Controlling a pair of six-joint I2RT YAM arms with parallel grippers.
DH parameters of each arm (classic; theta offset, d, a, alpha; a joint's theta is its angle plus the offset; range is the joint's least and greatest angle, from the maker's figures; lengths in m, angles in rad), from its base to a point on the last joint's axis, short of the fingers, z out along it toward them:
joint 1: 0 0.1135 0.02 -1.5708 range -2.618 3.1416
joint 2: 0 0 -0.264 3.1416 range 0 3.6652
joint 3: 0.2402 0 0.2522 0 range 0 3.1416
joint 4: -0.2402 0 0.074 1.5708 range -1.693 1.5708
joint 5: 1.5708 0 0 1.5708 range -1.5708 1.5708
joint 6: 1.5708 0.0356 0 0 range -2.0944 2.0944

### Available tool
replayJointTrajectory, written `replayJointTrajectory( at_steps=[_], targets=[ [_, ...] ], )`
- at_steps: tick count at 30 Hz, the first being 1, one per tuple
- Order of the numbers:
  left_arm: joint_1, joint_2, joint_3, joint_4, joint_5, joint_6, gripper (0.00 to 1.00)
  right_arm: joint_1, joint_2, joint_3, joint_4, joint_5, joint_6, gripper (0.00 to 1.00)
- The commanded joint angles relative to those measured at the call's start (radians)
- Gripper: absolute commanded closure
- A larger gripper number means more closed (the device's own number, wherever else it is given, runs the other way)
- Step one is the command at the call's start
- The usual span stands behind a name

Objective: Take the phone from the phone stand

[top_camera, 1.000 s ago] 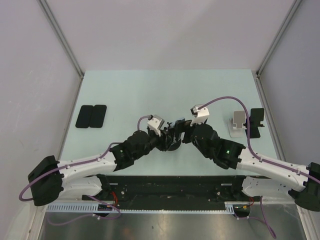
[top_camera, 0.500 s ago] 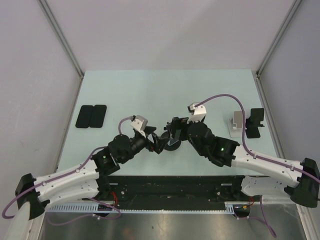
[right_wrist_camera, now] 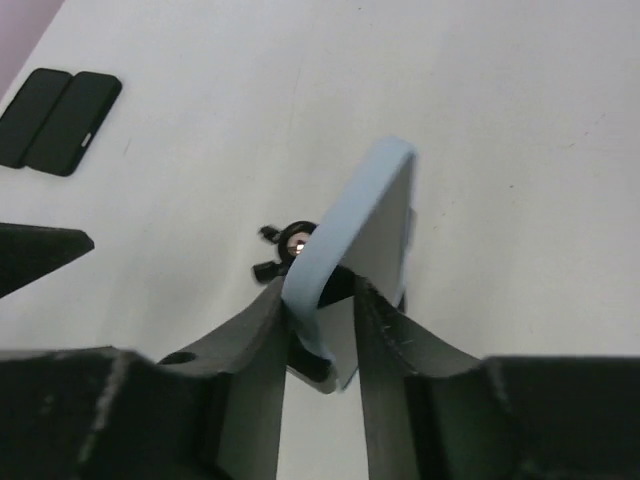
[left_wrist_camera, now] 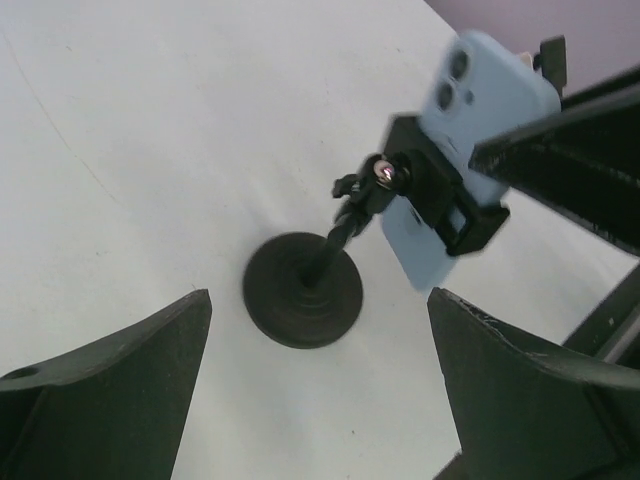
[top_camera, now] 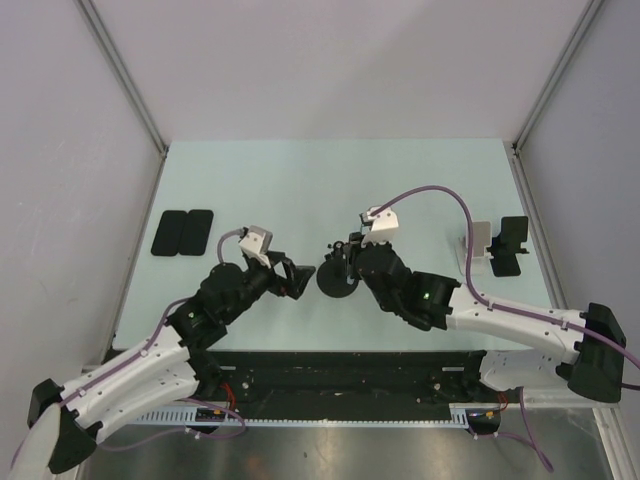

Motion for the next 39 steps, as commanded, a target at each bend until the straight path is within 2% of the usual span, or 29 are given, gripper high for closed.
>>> replayJointTrajectory(
  at_steps=[1,2,7,13,15,16,19,22,28,30,33,34,35,39],
  targets=[
    [0.007,0.036,0.044,-0.001,0.108,0.031,0.05,-0.004,-0.028,0.040,0.033,-0.057,-0.071,0.73],
    [0.007,0.059,0.048,0.001,0.122,0.033,0.05,-0.009,-0.034,0.040,0.036,-0.076,-0.088,0.80],
    [0.007,0.128,0.088,0.012,0.235,0.051,0.06,-0.033,-0.045,0.040,0.038,-0.180,-0.154,0.98],
    [0.007,0.163,0.128,0.012,0.251,0.137,0.06,-0.065,-0.053,0.040,0.027,-0.291,-0.219,1.00],
    [0.007,0.173,0.140,0.010,0.248,0.189,0.06,-0.073,-0.049,0.040,0.027,-0.292,-0.224,0.92],
    [0.007,0.189,0.157,0.009,0.248,0.201,0.06,-0.076,-0.049,0.040,0.029,-0.291,-0.222,0.79],
    [0.007,0.238,0.188,0.006,0.257,0.247,0.06,-0.087,-0.036,0.040,0.045,-0.285,-0.224,0.69],
    [0.007,0.274,0.215,0.002,0.266,0.269,0.07,-0.104,-0.010,0.040,0.062,-0.294,-0.224,0.66],
    [0.007,0.358,0.252,0.001,0.253,0.307,0.08,-0.121,0.021,0.040,0.065,-0.320,-0.222,0.67],
    [0.007,0.387,0.266,-0.001,0.253,0.327,0.08,-0.122,0.030,0.040,0.055,-0.326,-0.219,0.71],
    [0.008,0.435,0.292,-0.004,0.248,0.388,0.08,-0.125,0.029,0.040,0.044,-0.335,-0.214,0.86],
    [0.008,0.445,0.306,-0.007,0.248,0.395,0.08,-0.125,0.027,0.040,0.041,-0.335,-0.214,0.95],
    [0.008,0.462,0.314,-0.008,0.252,0.411,0.09,-0.124,0.024,0.040,0.038,-0.340,-0.214,0.99],
    [0.016,0.525,0.347,-0.008,0.251,0.431,0.13,-0.122,0.013,0.039,0.023,-0.352,-0.219,1.00]
  ],
)
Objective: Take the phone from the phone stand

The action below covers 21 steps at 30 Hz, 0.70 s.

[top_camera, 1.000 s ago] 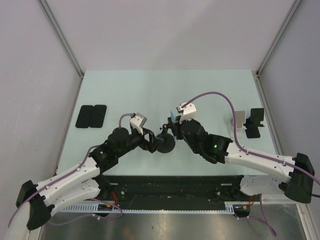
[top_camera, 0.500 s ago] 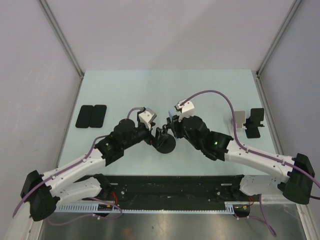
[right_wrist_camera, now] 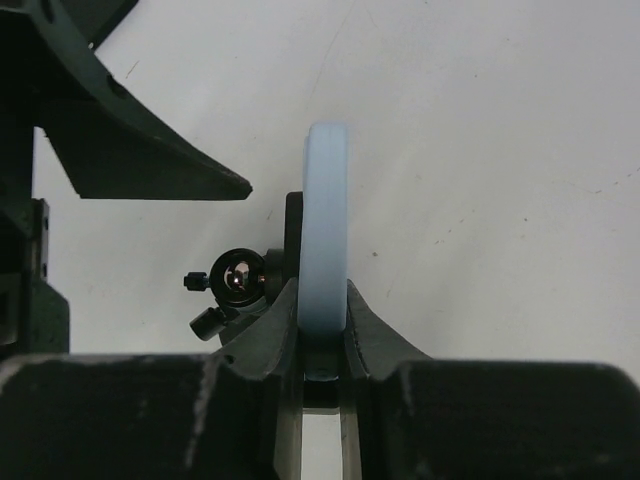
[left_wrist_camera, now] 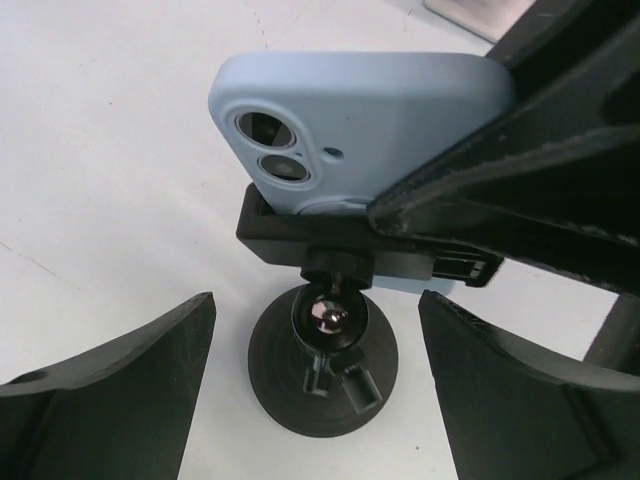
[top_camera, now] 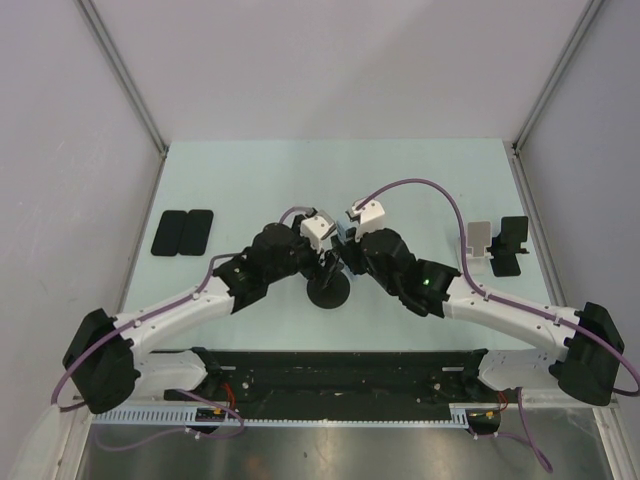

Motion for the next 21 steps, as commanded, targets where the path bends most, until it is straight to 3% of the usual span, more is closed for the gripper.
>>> replayJointTrajectory(
  at_steps=[1,6,9,10,11,13,15,21],
  targets=[
    [0.015,0.064,0.071,0.017,0.017,0.092,0.14,0.006,-0.017,0.038,-0.006,-0.057,0.029,1.00],
    [0.043,0.115,0.074,0.020,0.036,0.056,0.27,0.014,-0.027,0.036,-0.020,-0.075,0.027,1.00],
    [0.049,0.120,0.073,0.026,0.065,0.047,0.56,0.017,-0.034,0.035,-0.024,-0.071,0.029,1.00],
    [0.049,0.118,0.071,0.031,0.081,0.041,0.73,0.017,-0.035,0.026,-0.017,-0.066,0.032,1.00],
    [0.049,0.112,0.068,0.034,0.107,0.038,0.80,0.016,-0.035,0.019,-0.004,-0.054,0.031,1.00],
    [0.041,0.103,0.056,0.043,0.129,0.026,0.97,0.012,-0.035,0.004,0.013,-0.045,0.040,0.90],
    [0.027,0.086,0.042,0.046,0.126,0.032,1.00,0.008,-0.034,-0.004,0.039,-0.029,0.044,0.79],
    [-0.016,0.041,0.015,0.054,0.102,0.042,1.00,-0.014,-0.008,-0.008,0.086,-0.023,0.040,0.74]
  ],
)
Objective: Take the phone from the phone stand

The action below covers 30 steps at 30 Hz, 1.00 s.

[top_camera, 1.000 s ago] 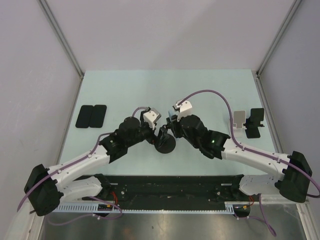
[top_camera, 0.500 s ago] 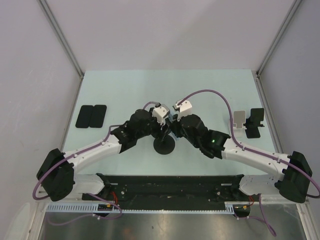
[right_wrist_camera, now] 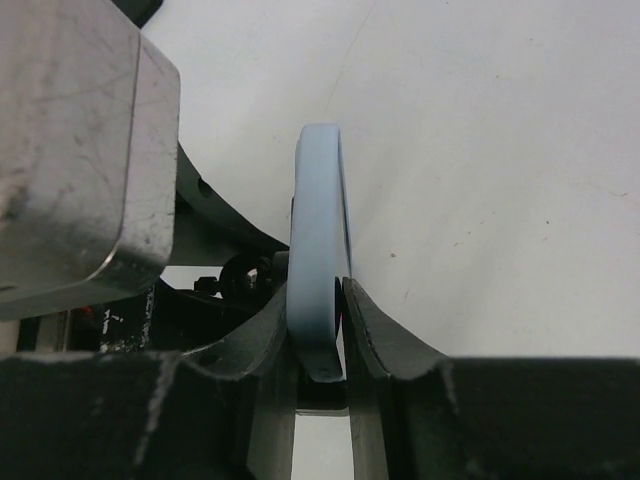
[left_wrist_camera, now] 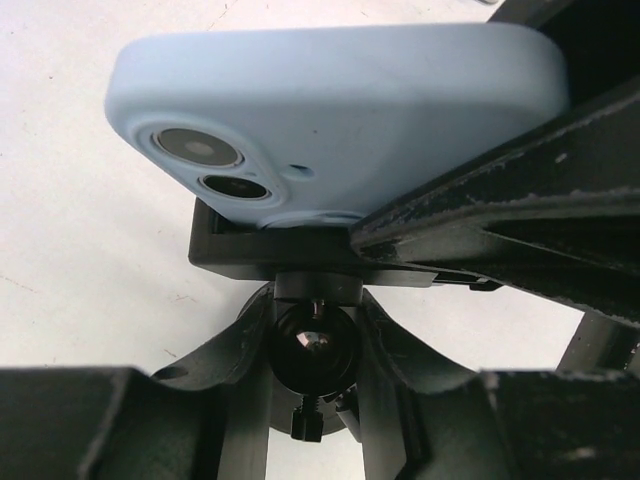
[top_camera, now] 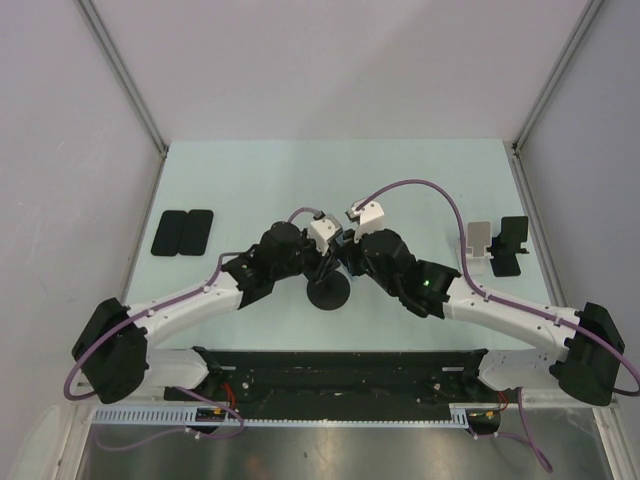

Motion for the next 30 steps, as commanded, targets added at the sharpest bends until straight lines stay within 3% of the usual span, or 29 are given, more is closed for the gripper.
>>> replayJointTrajectory(
  at_steps=[1,9,13,16,17,18,24,30],
  targets=[
    [-0.027,-0.059,-0.012,0.054,0.012,0.024,1.00,-0.018,0.001,-0.004,0.076,-0.010,0.025,0.74],
    [-0.030,-0.063,-0.012,0.059,0.012,0.018,1.00,-0.021,0.036,-0.006,0.090,-0.022,0.025,0.62],
    [-0.030,-0.066,-0.015,0.065,0.013,0.001,1.00,-0.021,0.048,-0.007,0.130,-0.019,0.020,0.62],
    [-0.030,-0.066,-0.019,0.068,0.006,-0.010,1.00,-0.021,0.050,-0.009,0.136,-0.018,0.013,0.74],
    [-0.030,-0.066,-0.020,0.068,-0.011,-0.014,1.00,-0.021,0.050,-0.009,0.133,-0.018,0.013,0.81],
    [-0.030,-0.066,-0.021,0.068,-0.026,-0.022,1.00,-0.018,0.048,-0.009,0.129,-0.018,0.010,0.98],
    [-0.010,-0.055,-0.027,0.040,-0.234,-0.158,1.00,0.023,0.003,-0.009,0.014,0.004,-0.007,1.00],
    [0.060,-0.033,-0.018,-0.036,-0.347,-0.293,1.00,0.103,-0.060,-0.009,-0.146,0.043,0.054,1.00]
  ],
)
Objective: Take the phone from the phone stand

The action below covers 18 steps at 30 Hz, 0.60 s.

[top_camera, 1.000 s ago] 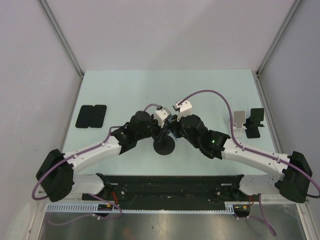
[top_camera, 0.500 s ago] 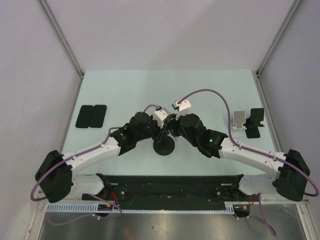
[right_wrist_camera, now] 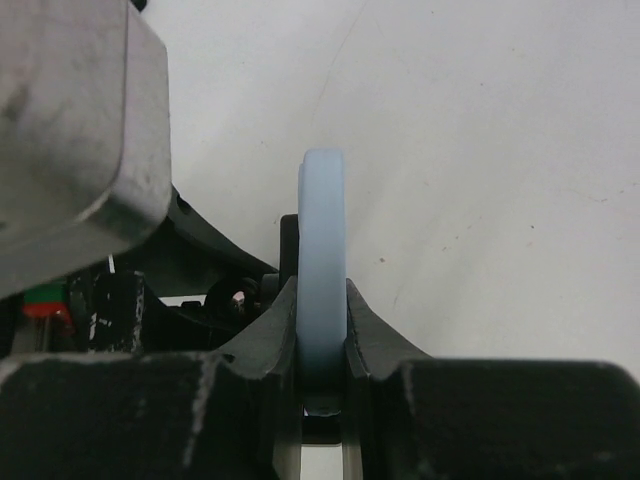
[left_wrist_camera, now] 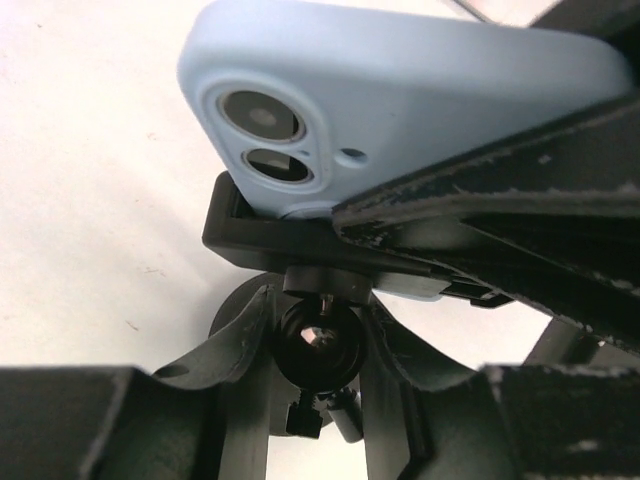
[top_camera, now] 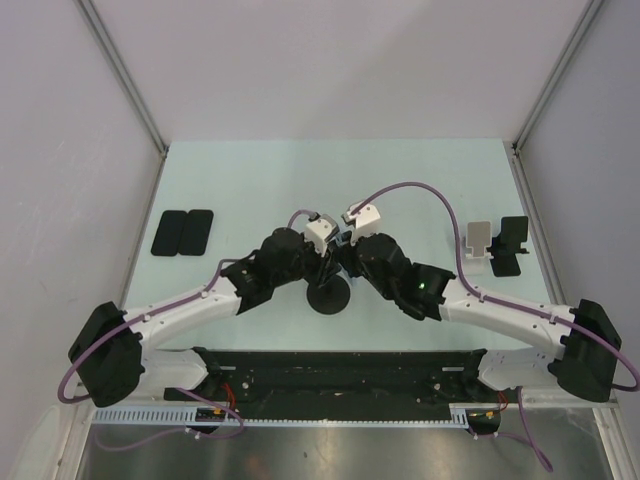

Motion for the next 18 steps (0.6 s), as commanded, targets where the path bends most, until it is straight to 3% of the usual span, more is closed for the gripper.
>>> replayJointTrajectory(
  at_steps=[1,18],
  targets=[
    [0.091,0.007,0.011,-0.059,-0.253,-0.170,1.00,0.076,-0.080,0.000,-0.223,0.030,0.089,1.00],
    [0.062,-0.039,0.007,-0.116,-0.274,-0.217,1.00,0.068,-0.114,0.001,-0.265,0.245,0.227,1.00]
  ],
)
